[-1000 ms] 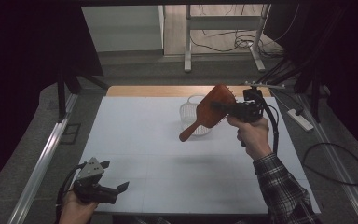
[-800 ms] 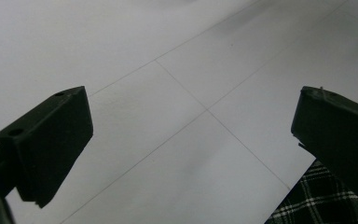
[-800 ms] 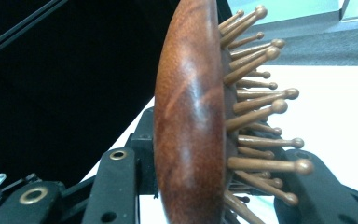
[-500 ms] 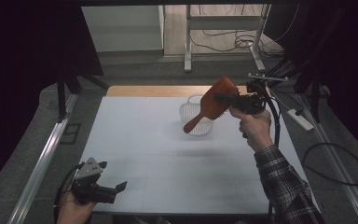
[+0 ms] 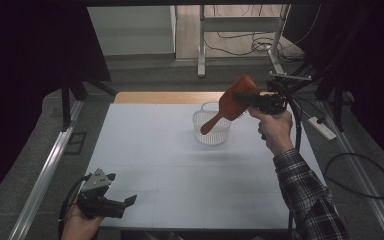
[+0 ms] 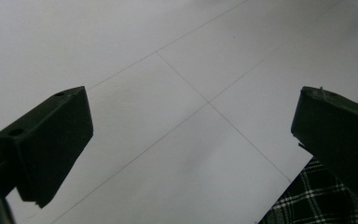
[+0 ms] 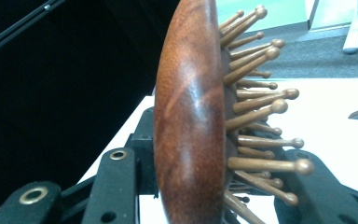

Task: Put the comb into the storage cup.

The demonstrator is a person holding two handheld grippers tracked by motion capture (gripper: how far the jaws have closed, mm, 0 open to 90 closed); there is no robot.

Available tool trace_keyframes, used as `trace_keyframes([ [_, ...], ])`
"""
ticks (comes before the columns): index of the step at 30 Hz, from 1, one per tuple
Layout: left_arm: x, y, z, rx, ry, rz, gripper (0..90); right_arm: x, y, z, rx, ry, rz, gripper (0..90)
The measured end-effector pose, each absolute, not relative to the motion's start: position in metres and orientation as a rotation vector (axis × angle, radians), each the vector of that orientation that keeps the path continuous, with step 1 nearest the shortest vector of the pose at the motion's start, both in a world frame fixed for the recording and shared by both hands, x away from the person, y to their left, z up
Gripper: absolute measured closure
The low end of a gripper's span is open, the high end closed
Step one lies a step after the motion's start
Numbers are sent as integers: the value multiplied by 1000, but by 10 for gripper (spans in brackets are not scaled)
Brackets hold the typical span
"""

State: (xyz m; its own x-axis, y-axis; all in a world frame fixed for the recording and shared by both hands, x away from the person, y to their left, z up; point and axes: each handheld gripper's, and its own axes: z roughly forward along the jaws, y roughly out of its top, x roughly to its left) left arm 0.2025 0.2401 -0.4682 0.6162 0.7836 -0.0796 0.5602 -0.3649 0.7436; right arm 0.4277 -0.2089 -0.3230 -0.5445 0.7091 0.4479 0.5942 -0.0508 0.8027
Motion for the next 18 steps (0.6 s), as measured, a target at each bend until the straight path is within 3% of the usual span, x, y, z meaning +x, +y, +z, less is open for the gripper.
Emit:
trace_keyframes([
  [18,207,237,-470,2116,1068,341,0,452,-209,-325,1490,2031,1660,562],
])
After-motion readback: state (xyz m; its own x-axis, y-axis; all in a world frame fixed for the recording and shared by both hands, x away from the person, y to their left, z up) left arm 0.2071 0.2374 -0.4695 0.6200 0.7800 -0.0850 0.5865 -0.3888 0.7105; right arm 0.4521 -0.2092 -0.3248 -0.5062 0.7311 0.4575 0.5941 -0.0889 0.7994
